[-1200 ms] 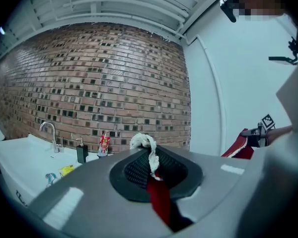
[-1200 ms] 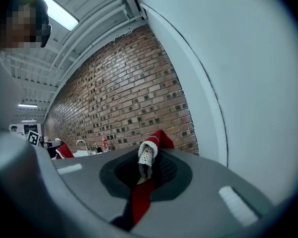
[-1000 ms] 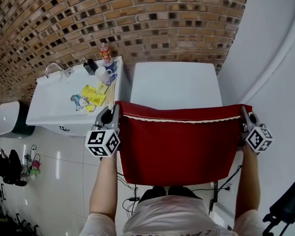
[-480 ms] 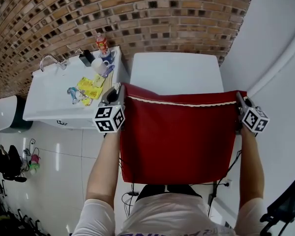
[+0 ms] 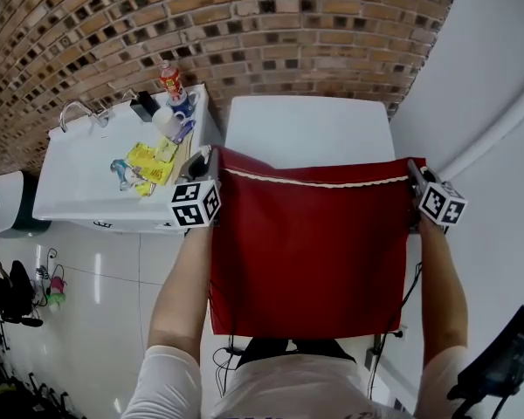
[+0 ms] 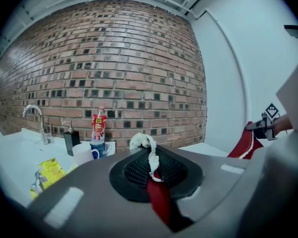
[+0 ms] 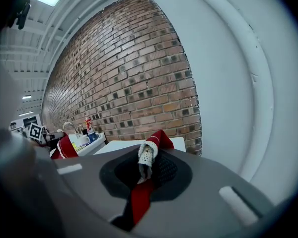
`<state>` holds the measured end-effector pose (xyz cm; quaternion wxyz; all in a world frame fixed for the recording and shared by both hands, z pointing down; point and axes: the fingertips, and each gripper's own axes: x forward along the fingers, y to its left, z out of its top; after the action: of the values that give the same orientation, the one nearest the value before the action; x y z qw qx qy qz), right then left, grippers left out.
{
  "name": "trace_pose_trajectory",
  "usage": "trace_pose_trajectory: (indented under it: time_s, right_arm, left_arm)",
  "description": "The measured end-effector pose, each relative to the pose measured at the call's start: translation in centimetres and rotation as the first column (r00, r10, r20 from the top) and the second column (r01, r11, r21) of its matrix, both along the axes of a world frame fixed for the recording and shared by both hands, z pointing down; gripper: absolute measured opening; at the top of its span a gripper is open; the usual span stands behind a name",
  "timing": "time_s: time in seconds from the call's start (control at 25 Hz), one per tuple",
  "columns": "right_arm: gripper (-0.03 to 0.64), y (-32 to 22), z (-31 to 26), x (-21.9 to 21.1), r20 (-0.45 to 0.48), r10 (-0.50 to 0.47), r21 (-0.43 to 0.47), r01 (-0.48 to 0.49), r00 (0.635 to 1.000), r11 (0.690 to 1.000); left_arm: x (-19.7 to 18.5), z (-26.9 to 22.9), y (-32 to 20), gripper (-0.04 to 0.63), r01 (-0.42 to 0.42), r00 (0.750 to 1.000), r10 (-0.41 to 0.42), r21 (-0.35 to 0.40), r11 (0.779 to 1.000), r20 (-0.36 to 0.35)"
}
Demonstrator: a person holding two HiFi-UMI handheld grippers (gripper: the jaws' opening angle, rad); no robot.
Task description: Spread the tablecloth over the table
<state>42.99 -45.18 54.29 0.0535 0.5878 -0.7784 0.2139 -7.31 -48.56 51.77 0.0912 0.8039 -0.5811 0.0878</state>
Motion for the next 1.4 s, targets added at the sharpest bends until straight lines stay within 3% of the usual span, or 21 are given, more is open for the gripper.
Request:
trace_pose_trajectory:
  time_s: [0.12, 0.36, 0.48, 0.56, 0.76, 0.84, 0.88, 0.92, 1.04, 1.24, 1.4]
  right_arm:
    - [0.015, -1.4, 0.6, 0.0, 0.009, 0.011, -0.016, -0.011, 1.000, 1.000]
    - [0.015, -2.4, 3.8, -0.4, 0.006, 0.012, -0.060, -0.012, 1.000, 0.998]
    - [0.017, -3.2, 4.6, -0.6, -0.006, 0.001, -0.090, -0.002, 1.000, 0.996]
    - [0.021, -4.0, 5.1, -0.4, -0.019, -0.004, -0.111, 0.002, 1.000, 0.994]
    - [0.076, -5.5, 6.5, -0.2, 0.008, -0.010, -0.162, 0.011, 1.000, 0.987]
    - [0.170, -5.9, 6.9, -0.4, 0.065, -0.008, -0.168, 0.019, 0.998, 0.986]
    - [0.239, -6.0, 7.0, -0.5, 0.087, -0.004, -0.170, 0.018, 0.996, 0.985]
    - [0.285, -6.1, 7.0, -0.5, 0.100, -0.002, -0.170, 0.019, 0.995, 0.985]
    - [0.327, -6.4, 6.8, -1.1, 0.078, -0.025, -0.162, 0.038, 0.997, 0.986]
    - [0.306, -5.9, 5.7, -0.9, 0.083, -0.007, -0.111, 0.017, 0.997, 0.994]
    - [0.270, -4.6, 5.3, -0.9, -0.002, -0.039, -0.091, 0.039, 0.999, 0.995]
  left_arm:
    - [-0.1, 0.1, -1.8, 0.021, 0.015, 1.000, -0.015, 0.000, 1.000, 0.005]
    - [0.6, 3.9, -3.6, 0.025, -0.004, 1.000, 0.005, -0.073, 0.997, 0.009]
    - [0.8, 5.3, -4.3, 0.037, -0.016, 0.997, 0.009, -0.092, 0.996, -0.075]
    - [0.6, 6.0, -4.6, 0.077, -0.026, 0.992, 0.011, -0.115, 0.993, -0.126]
    - [0.1, 8.3, -4.6, 0.219, -0.043, 0.986, 0.012, -0.188, 0.981, -0.164]
    - [-0.2, 9.1, -4.5, 0.337, -0.051, 0.977, 0.004, -0.218, 0.975, -0.211]
    - [-0.3, 9.3, -4.4, 0.356, -0.049, 0.976, -0.002, -0.226, 0.973, -0.217]
    - [-0.5, 9.4, -4.4, 0.356, -0.043, 0.977, -0.006, -0.227, 0.973, -0.213]
    - [-1.1, 9.1, -4.2, 0.356, -0.024, 0.979, -0.020, -0.213, 0.977, -0.203]
    - [-1.6, 9.1, -3.6, 0.356, -0.007, 0.981, -0.033, -0.207, 0.978, -0.189]
    - [-1.6, 8.5, -2.8, 0.354, 0.002, 0.984, -0.034, -0.182, 0.983, -0.173]
